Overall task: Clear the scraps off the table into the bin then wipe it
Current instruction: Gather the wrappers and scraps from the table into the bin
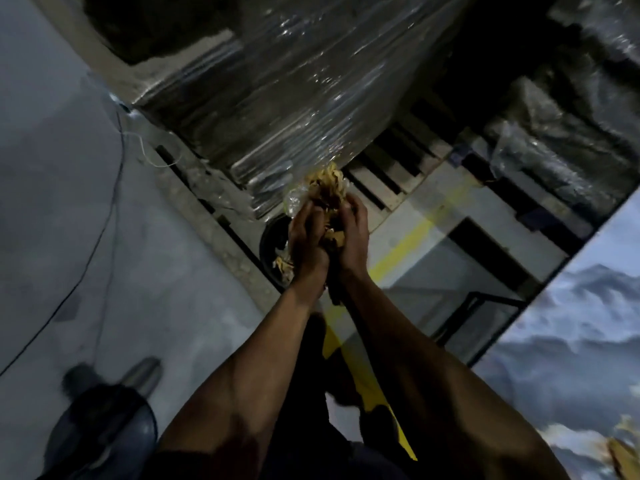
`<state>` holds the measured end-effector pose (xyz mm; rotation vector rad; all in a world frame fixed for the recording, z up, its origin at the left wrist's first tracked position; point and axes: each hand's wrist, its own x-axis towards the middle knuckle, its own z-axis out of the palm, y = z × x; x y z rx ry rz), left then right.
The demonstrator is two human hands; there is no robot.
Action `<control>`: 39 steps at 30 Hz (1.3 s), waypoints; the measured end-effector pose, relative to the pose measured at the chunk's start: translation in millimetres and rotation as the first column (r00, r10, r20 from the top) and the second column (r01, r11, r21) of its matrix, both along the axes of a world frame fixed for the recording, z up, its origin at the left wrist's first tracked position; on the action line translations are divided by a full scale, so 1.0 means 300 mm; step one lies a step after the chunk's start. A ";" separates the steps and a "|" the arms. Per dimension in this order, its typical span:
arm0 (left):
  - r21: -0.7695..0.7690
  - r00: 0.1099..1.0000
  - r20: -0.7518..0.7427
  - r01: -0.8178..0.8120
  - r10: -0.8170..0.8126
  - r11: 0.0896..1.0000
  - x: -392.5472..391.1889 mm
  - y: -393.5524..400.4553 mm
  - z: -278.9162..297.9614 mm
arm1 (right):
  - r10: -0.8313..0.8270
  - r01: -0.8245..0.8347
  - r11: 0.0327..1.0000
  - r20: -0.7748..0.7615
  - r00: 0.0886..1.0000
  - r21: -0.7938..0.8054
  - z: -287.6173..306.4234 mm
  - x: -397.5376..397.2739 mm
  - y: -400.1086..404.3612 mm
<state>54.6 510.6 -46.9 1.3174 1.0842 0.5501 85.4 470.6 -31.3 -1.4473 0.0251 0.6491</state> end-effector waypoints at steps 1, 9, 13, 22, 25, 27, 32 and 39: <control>-0.036 1.000 -0.006 0.004 -0.004 0.999 0.011 0.052 -0.067 | 0.010 -0.011 0.999 -0.022 1.000 -0.033 -0.057 0.019 0.058; -0.315 0.981 -0.114 -0.187 0.158 0.931 0.041 0.218 -0.370 | 0.019 -0.046 0.989 -0.187 0.982 -0.141 -0.426 0.073 0.212; -0.243 0.976 -0.192 -0.150 0.105 0.958 0.043 0.257 -0.516 | 0.022 -0.062 0.980 -0.212 0.977 -0.187 -0.586 0.088 0.255; -0.126 0.923 -0.383 -0.105 0.050 0.986 0.055 0.331 -0.826 | 0.063 -0.123 0.957 -0.224 0.973 -0.264 -0.923 0.119 0.331; -0.121 0.930 -0.361 -0.125 0.074 0.985 0.059 0.349 -0.908 | 0.160 -0.204 0.930 -0.163 0.974 -0.306 -0.997 0.137 0.338; -0.087 0.924 -0.375 -0.119 0.078 0.989 0.060 0.366 -0.960 | 0.272 -0.290 0.892 -0.101 0.957 -0.345 -1.055 0.153 0.339; 0.044 0.879 -0.477 0.031 -0.006 0.999 0.038 0.415 -1.077 | 0.521 -0.463 0.757 -0.002 0.854 -0.462 -1.162 0.199 0.325; 0.084 0.792 -0.537 0.392 -0.290 0.916 -0.043 0.411 -1.152 | 0.672 -0.382 0.592 0.172 0.721 -0.710 -1.211 0.207 0.320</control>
